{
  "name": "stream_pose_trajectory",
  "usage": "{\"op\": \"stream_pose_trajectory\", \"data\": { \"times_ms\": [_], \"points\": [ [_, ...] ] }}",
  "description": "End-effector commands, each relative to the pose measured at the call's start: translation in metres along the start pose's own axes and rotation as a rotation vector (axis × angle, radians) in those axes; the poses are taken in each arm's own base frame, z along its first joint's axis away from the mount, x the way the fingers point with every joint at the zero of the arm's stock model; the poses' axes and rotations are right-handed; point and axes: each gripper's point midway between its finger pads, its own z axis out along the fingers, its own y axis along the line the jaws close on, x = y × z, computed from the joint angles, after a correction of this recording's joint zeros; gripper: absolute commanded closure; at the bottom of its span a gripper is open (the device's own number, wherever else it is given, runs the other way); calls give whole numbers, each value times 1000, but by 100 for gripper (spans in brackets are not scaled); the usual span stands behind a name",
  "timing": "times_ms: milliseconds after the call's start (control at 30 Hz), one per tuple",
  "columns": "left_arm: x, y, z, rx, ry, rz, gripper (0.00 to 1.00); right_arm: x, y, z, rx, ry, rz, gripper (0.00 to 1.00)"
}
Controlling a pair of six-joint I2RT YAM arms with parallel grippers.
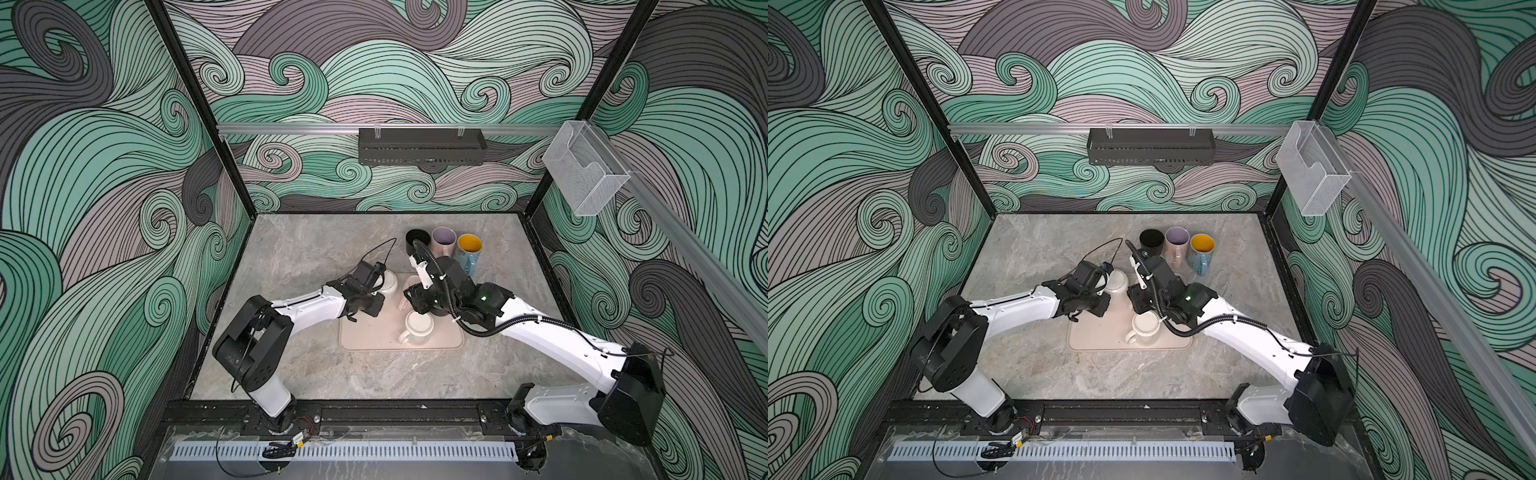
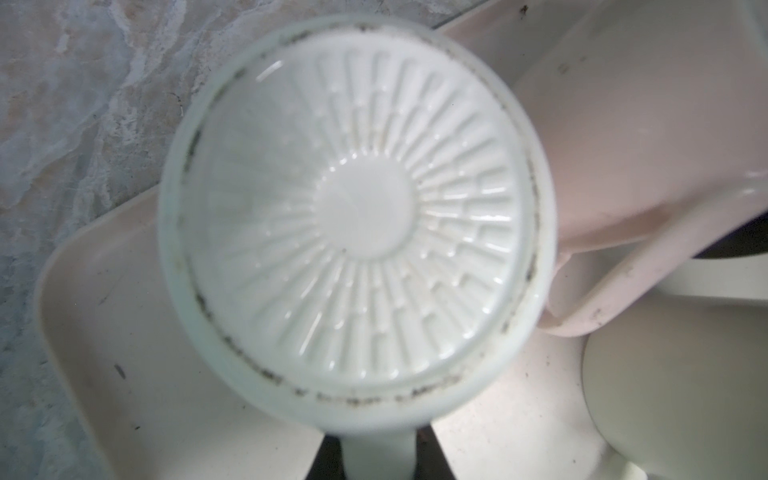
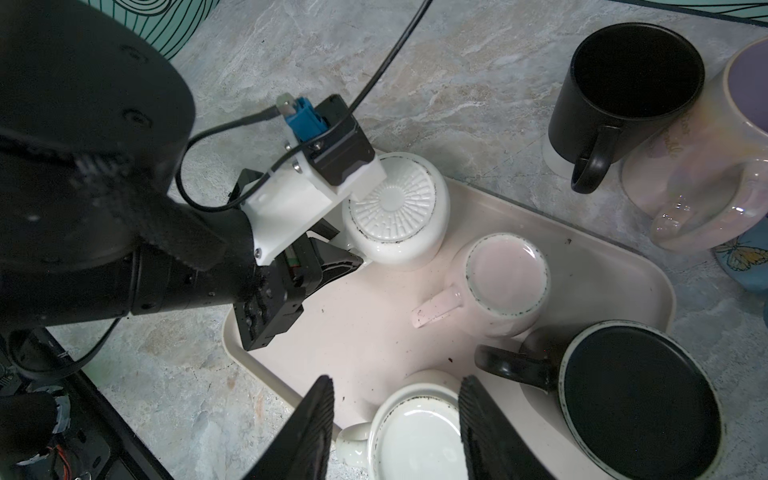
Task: Turn the mug right side up
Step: 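Lower the left gripper onto the upside-down white mug's handle and grasp it, then lift the white mug off the tray with the left gripper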
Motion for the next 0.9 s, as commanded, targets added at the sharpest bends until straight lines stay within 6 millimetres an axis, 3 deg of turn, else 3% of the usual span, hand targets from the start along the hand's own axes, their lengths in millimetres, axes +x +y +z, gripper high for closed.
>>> {"op": "stream_pose_trajectory", "data": {
  "times_ms": [0,533,767,867],
  "points": [
    [-19,0,-24,-24,-56,22,100,-2,2,-1,-9,-20,13,50],
    [-42,25,-96,-202,-197,62,100,-2,-3,-1,14,-33,15,50],
    [-71,11,-138,-106,-371,4,100,-7,-11,4,55,-97,38,49],
    [-88,3,-167,-38,-490,-57,100,-7,-12,6,53,-112,44,49]
  ]
}}
